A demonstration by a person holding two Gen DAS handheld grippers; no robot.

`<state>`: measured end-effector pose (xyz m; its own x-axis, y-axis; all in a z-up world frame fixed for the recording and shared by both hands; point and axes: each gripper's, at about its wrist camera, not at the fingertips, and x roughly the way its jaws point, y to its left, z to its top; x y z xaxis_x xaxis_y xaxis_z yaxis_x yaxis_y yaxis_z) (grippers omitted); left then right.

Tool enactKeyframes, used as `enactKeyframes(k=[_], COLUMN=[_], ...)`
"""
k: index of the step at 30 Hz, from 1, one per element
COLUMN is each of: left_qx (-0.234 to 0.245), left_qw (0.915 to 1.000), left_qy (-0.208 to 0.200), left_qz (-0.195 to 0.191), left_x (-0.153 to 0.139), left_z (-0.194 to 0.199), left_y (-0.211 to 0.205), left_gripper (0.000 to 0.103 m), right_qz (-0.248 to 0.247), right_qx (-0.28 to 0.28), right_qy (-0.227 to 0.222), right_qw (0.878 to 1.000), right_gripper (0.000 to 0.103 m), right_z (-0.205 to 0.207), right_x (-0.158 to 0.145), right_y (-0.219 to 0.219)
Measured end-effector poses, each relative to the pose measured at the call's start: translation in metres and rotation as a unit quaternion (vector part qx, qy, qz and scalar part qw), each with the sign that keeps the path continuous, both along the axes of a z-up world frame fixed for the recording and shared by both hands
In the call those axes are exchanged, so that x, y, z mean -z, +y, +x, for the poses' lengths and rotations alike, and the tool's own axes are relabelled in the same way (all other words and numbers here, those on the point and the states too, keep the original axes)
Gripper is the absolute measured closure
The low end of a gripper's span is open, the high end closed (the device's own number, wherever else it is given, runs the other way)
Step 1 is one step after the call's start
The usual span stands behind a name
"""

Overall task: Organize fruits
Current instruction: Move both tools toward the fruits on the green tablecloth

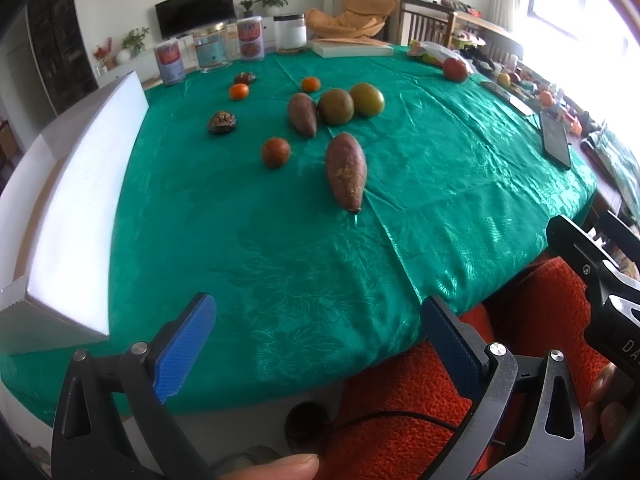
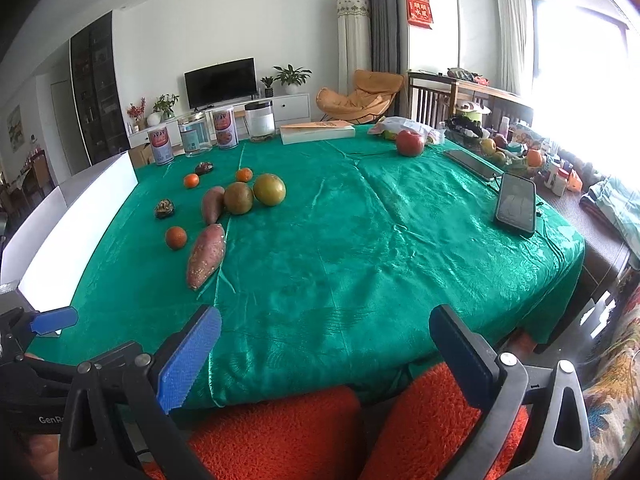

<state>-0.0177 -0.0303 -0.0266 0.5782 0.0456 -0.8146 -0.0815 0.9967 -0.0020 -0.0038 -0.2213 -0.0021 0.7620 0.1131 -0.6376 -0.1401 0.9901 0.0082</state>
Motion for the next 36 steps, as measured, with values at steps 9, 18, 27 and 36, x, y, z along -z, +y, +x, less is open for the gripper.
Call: enactKeyframes(k=[9,18,27,36], left_qx=[-0.014,-0.057,-0.073,-0.073], left_qw=[0.9998,0.9981,0.9956,0.9955], left_qy=[0.013,0.025,0.059,0.060], left_qz=[0.004,0.000,0.004,-0.011], left_x=[0.008,0.023,0.053,0.061], left_z=[0.016,0.045,0.064,0.069], left_y=[0.014,0.050,0.069,0.075], left_gripper=[0.001,0.001,0.001,0.000], right_qz=[-0.032,-0.054,-0.056,-0.057], right_qx=[0.004,0.002,0.015,0.018], right_qy=[0.037,0.039,0.055,0.072], right_qw=[0.999,0.998,0.997,0.996], right_gripper=[0.000,0.000,0.000,0.000], right_z=[0.022,0.039,0.048,0.059], right_x=[0.002,0.000,0.006,0.014], right_y=[0.010,0.017,0.013,0.014])
